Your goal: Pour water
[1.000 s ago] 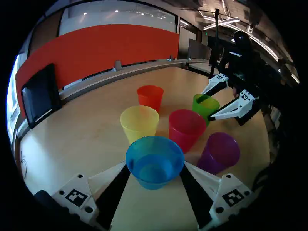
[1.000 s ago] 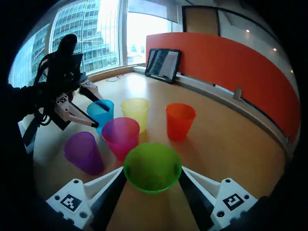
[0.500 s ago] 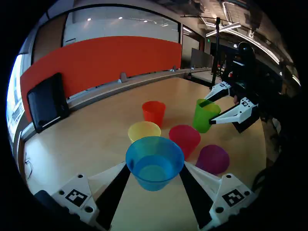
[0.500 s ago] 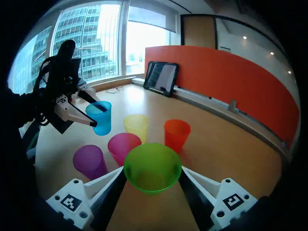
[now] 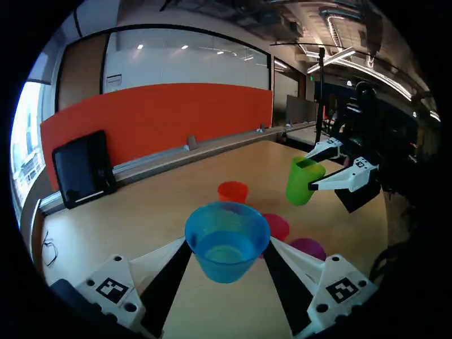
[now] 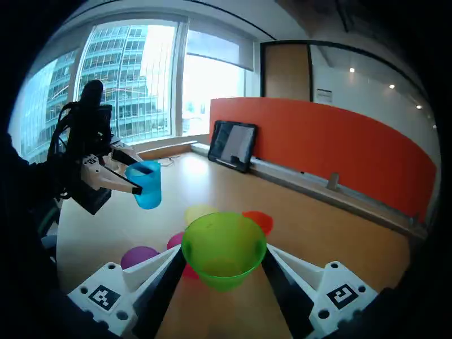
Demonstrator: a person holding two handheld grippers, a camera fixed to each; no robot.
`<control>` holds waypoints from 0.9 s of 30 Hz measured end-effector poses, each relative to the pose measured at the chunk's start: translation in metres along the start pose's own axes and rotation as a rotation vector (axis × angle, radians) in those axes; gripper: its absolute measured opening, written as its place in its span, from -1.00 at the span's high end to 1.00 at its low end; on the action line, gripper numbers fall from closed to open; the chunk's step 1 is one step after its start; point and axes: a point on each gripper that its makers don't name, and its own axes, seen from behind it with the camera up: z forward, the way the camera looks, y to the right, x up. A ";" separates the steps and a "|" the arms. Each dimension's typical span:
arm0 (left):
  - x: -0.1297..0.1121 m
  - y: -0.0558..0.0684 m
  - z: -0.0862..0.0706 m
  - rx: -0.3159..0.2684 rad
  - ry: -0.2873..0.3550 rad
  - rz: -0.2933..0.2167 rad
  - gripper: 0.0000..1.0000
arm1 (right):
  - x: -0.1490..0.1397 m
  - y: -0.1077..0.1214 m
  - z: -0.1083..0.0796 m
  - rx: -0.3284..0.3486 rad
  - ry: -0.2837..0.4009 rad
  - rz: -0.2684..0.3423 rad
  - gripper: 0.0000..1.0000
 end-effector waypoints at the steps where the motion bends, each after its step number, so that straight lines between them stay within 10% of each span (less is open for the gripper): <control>1: 0.003 0.000 -0.002 0.000 0.007 0.002 -0.70 | 0.004 -0.001 0.000 0.000 0.007 -0.002 -0.83; 27: 0.090 -0.014 -0.047 0.038 0.264 0.003 -0.70 | 0.097 -0.015 0.000 0.011 0.214 -0.034 -0.84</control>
